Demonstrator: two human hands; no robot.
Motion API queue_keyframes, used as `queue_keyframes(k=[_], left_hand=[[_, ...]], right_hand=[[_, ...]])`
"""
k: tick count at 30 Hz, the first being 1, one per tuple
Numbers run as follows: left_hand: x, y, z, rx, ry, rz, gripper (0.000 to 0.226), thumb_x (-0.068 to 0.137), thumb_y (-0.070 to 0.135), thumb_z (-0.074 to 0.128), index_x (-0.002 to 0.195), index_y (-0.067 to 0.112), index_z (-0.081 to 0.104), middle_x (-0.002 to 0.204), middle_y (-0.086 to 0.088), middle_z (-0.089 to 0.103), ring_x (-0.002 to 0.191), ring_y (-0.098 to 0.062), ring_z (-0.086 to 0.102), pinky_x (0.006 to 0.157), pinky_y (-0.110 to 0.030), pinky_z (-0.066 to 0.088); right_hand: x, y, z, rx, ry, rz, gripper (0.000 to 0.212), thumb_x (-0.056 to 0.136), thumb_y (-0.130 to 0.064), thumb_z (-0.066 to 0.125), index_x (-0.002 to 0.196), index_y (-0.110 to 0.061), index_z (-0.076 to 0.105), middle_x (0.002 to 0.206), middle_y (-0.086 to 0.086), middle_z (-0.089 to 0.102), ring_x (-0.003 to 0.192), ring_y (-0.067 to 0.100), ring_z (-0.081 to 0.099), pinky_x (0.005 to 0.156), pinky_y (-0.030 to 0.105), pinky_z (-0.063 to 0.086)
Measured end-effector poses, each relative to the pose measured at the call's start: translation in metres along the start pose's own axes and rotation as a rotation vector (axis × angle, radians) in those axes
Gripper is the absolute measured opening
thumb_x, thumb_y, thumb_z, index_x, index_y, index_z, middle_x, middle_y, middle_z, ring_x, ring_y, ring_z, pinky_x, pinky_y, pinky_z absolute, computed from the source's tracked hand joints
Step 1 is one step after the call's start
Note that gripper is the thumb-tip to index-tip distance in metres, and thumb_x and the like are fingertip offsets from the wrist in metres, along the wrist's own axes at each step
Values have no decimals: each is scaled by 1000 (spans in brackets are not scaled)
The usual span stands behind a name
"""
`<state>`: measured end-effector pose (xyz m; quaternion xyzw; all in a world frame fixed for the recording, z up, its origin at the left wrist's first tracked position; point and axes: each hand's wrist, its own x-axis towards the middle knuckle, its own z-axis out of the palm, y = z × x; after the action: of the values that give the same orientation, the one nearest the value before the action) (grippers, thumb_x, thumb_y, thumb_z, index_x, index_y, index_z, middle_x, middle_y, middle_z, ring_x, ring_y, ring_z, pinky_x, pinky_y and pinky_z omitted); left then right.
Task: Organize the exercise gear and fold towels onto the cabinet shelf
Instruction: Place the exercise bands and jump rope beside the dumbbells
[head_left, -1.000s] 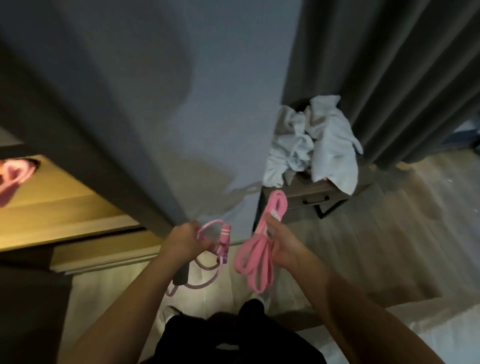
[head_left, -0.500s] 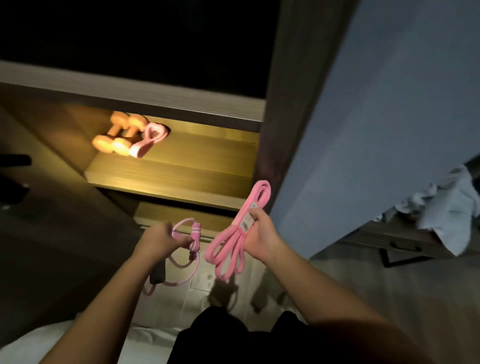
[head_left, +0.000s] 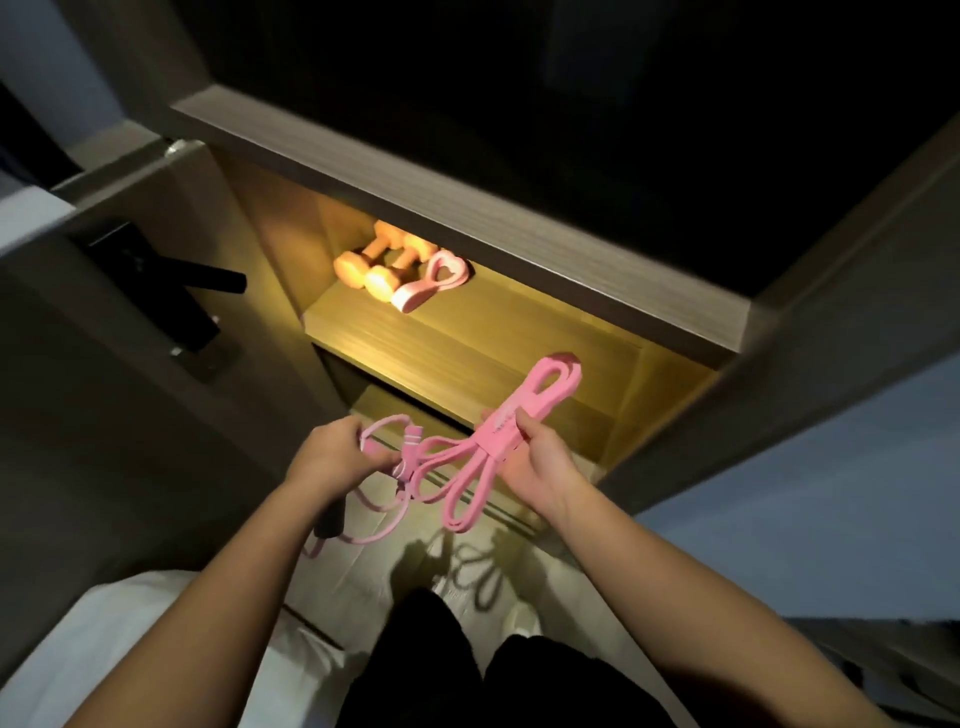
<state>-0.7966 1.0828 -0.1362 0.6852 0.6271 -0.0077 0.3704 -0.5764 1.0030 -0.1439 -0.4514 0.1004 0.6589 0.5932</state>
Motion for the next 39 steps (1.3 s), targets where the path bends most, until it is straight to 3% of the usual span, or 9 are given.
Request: queue_keyframes(k=[3,5,11,16,20,26,29,33,39], left_hand=[[18,-10,-7,28,-14,-22,32,74,43,78,85,20,60,81,-2,65,71,-18,65,68,-37,59],[32,-15,-12,47,-36,-21,32,74,44,78,86,19,60,80,-1,65,70,-18,66,67,-36,59],[95,-32,-28,139,-115,29,32,72,38,80,86,15,62,85,-5,66,79,-22,65,78,-43,57],[165,-59,-39,264,-148,111,35,75,42,76,89,14,61,86,-5,66,80,-20,65,78,-42,58],[212,-93,-25,284,-98,150,39,74,48,76,89,17,58,85,-2,64,78,-17,63,72,-37,56],[242,-156,17,153,11,275,36,71,45,80,83,18,58,82,-2,63,73,-14,60,61,-32,50],[237,-186,34,69,16,352,33,71,41,81,82,20,59,79,0,63,71,-16,62,56,-31,50],[227,-212,44,24,24,422,32,72,41,80,83,21,58,79,1,62,70,-17,63,56,-32,53],[242,-215,46,-29,68,474,34,70,44,80,80,23,55,78,1,61,69,-17,62,55,-32,52]], right_hand=[[21,-7,2,-11,31,-2,21,99,-16,50,117,-5,53,100,19,73,88,31,72,66,46,58],[35,-5,4,8,60,-25,15,98,-11,51,112,-6,55,91,17,74,80,28,74,61,44,59],[97,12,34,93,219,-176,32,97,-3,51,128,-8,55,115,17,67,90,25,68,90,45,54],[156,26,53,268,305,-259,27,98,1,48,124,-4,54,123,19,61,86,23,63,88,42,50],[191,44,47,295,332,-266,21,98,-5,51,120,-6,54,113,13,63,108,27,61,97,45,48],[216,101,25,254,327,-397,18,97,-8,55,115,-7,57,125,14,62,122,29,56,86,38,51],[213,135,21,292,279,-485,10,96,-6,56,106,-5,59,129,18,60,124,31,54,93,41,51],[204,163,29,389,247,-570,27,94,-2,57,121,1,57,128,21,60,125,33,53,100,46,49],[216,164,58,413,222,-593,27,94,2,55,121,2,54,113,20,63,119,33,58,98,50,49]])
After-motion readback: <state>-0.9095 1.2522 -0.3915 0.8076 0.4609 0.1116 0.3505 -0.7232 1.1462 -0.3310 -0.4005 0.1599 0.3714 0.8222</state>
